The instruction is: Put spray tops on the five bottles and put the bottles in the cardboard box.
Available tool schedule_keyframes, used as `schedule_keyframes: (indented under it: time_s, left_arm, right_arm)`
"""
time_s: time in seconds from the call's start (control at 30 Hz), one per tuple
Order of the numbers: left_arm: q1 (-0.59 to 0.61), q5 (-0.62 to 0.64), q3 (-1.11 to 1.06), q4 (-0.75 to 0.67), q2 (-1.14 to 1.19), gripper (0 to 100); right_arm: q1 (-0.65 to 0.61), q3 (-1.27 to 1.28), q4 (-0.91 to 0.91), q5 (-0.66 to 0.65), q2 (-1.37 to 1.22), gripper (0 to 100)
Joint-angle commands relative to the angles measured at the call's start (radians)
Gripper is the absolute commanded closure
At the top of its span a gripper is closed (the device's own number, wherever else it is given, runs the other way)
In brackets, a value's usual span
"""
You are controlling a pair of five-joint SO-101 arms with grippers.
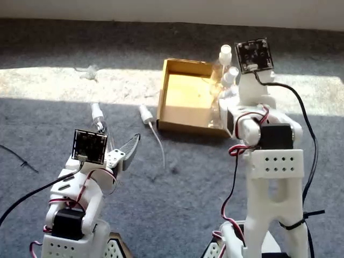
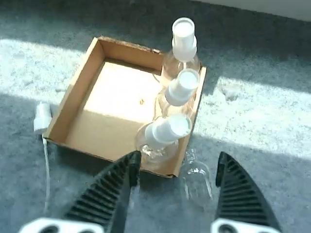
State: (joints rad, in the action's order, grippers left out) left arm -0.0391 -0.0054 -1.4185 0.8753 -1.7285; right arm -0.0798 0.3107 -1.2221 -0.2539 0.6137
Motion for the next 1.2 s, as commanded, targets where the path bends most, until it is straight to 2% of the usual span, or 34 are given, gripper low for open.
schedule_keyframes:
  time_s: [0.0, 0.07, 0.17, 0.27, 0.5, 0.8, 1.17]
  left_arm:
    - [0.012, 0.009, 0.015, -0.026, -0.002, 73]
    - [0.012, 0.008, 0.015, -0.026, -0.002, 73]
    - [0.012, 0.008, 0.013, -0.028, -0.002, 73]
    - [0.012, 0.008, 0.013, -0.028, -0.002, 73]
    - [0.012, 0.008, 0.008, -0.028, -0.002, 73]
    - [0.010, 0.008, 0.007, -0.028, -0.002, 73]
    - [0.010, 0.008, 0.007, -0.028, -0.002, 73]
  right_arm:
    - [0.111, -0.058, -0.099, -0.235, -0.004, 79.0]
    - [0.174, -0.041, -0.087, -0.285, -0.059, 79.0]
    - [0.265, -0.027, -0.012, -0.287, -0.194, 78.9]
    - [0.302, -0.027, 0.053, -0.295, -0.326, 78.8]
    - [0.285, -0.024, 0.073, -0.295, -0.493, 72.4]
    - [0.206, -0.018, 0.067, -0.296, -0.599, 72.4]
    - [0.206, -0.019, 0.093, -0.288, -0.763, 72.4]
